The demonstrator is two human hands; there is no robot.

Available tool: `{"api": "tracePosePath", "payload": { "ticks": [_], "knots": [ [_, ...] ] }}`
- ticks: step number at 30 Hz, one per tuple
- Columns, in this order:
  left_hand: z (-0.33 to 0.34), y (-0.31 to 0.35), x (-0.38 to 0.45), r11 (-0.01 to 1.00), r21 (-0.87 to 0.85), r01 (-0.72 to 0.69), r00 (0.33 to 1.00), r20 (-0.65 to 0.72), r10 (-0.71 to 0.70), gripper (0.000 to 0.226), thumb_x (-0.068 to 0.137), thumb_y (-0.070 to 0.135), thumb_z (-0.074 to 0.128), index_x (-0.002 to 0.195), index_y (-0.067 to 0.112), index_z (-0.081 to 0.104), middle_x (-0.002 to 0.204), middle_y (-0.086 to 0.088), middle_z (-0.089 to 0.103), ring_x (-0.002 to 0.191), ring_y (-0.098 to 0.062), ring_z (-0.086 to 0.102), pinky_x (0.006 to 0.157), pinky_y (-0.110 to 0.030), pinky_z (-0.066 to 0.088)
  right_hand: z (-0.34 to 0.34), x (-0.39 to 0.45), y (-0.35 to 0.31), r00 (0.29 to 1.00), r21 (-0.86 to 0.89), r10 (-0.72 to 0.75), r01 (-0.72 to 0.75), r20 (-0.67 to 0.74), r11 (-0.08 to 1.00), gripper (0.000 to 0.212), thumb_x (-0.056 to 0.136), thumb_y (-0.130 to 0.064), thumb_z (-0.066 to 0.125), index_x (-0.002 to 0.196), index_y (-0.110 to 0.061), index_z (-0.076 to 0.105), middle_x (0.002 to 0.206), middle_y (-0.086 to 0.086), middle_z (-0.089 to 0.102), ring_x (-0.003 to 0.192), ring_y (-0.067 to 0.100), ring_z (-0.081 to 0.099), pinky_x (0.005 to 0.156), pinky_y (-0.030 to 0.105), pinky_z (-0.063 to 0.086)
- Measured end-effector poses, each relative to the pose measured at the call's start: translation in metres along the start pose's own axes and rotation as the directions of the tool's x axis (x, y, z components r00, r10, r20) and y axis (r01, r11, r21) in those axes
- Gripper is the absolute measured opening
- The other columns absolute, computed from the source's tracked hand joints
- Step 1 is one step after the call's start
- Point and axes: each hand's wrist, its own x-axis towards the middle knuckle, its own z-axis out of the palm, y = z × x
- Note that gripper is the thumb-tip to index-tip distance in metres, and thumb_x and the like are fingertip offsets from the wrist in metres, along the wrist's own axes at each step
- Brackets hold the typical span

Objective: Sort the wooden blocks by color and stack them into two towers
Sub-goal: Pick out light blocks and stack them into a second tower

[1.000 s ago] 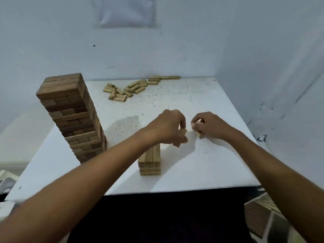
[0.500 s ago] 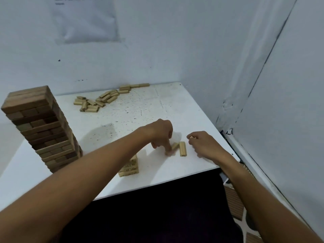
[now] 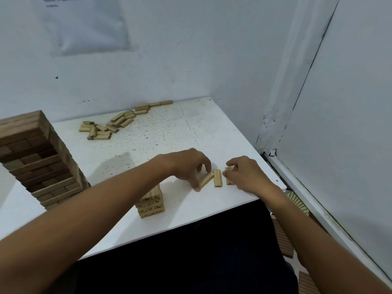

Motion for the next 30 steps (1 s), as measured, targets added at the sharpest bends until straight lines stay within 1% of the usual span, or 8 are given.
{"api": "tracePosePath", "payload": {
  "ticks": [2,3,7,16,20,23,26,30],
  "knots": [
    [0.002,-0.001,0.001,1.000,-0.014,0.001,1.000,-0.019,-0.001,0.061,0.065,0.038,0.088,0.118,0.025,0.060,0.103,0.004,0.060,0.081,-0.009,0.054,0.069,-0.026,0.046,-0.003,-0.003,0.001,0.999,0.058,0.013,-0.016,0.036,0.998,0.036,0.087,-0.012,0.066,0.123,-0.007,0.061,0.094,0.008,0.067,0.065,0.023,0.067,0.068,0.029,0.056],
    [0.003,-0.001,0.002,1.000,-0.019,0.007,0.999,-0.032,-0.008,0.061,0.064,0.040,0.088,0.116,0.024,0.060,0.102,0.004,0.061,0.080,-0.009,0.054,0.069,-0.027,0.047,-0.003,-0.003,0.001,0.999,0.055,0.014,-0.016,0.042,0.998,0.036,0.086,-0.008,0.065,0.122,-0.005,0.062,0.089,0.008,0.068,0.061,0.024,0.067,0.069,0.033,0.059],
    [0.008,0.002,0.005,0.999,-0.027,0.027,0.996,-0.088,-0.030,0.059,0.064,0.048,0.086,0.110,0.023,0.059,0.099,0.004,0.060,0.081,-0.010,0.051,0.067,-0.028,0.045,-0.001,-0.005,0.001,0.999,0.103,0.011,-0.014,0.036,0.995,0.036,0.082,0.000,0.069,0.118,0.000,0.063,0.077,0.009,0.066,0.056,0.022,0.066,0.072,0.039,0.060],
    [0.014,0.005,0.010,0.999,-0.041,0.030,0.988,-0.152,-0.036,0.061,0.066,0.051,0.083,0.112,0.018,0.061,0.095,0.004,0.060,0.082,-0.011,0.053,0.067,-0.026,0.045,-0.001,-0.008,-0.002,0.997,0.174,0.033,-0.044,0.070,0.984,0.043,0.077,0.000,0.077,0.117,0.002,0.060,0.078,0.015,0.070,0.057,0.022,0.069,0.058,0.023,0.056],
    [0.011,0.006,0.012,0.996,-0.092,0.021,0.991,-0.132,-0.033,0.062,0.068,0.039,0.086,0.118,0.014,0.062,0.087,0.006,0.061,0.071,-0.004,0.051,0.061,-0.021,0.039,0.001,-0.008,-0.003,0.997,0.191,0.064,-0.070,0.041,0.979,0.034,0.073,0.000,0.080,0.100,0.011,0.063,0.079,0.027,0.070,0.058,0.029,0.069,0.065,0.038,0.060],
    [0.007,0.009,0.014,0.992,-0.127,0.026,0.995,-0.091,-0.038,0.061,0.067,0.035,0.087,0.118,0.012,0.063,0.092,0.004,0.067,0.074,-0.009,0.057,0.064,-0.021,0.043,0.005,-0.007,-0.003,0.996,0.125,0.085,-0.084,-0.003,0.989,0.033,0.068,-0.016,0.085,0.089,-0.001,0.066,0.076,0.013,0.068,0.061,0.023,0.066,0.061,0.036,0.058],
    [0.007,0.016,0.017,0.991,-0.128,0.031,0.997,-0.072,-0.040,0.063,0.060,0.052,0.086,0.103,0.011,0.067,0.093,0.000,0.069,0.080,-0.019,0.063,0.070,-0.033,0.052,0.005,-0.008,-0.001,0.993,-0.039,0.095,-0.098,-0.069,0.994,0.036,0.064,-0.039,0.084,0.084,-0.016,0.066,0.082,-0.004,0.066,0.078,0.017,0.063,0.061,0.028,0.045],
    [0.012,0.025,0.021,0.996,-0.090,0.005,0.993,-0.118,-0.015,0.057,0.062,0.047,0.086,0.102,0.011,0.066,0.097,-0.003,0.066,0.086,-0.022,0.061,0.074,-0.037,0.051,0.006,-0.011,0.003,0.988,-0.031,0.113,-0.117,-0.110,0.993,0.033,0.069,-0.044,0.080,0.083,-0.018,0.067,0.085,-0.006,0.067,0.082,0.017,0.062,0.062,0.027,0.038]
  ]
}}
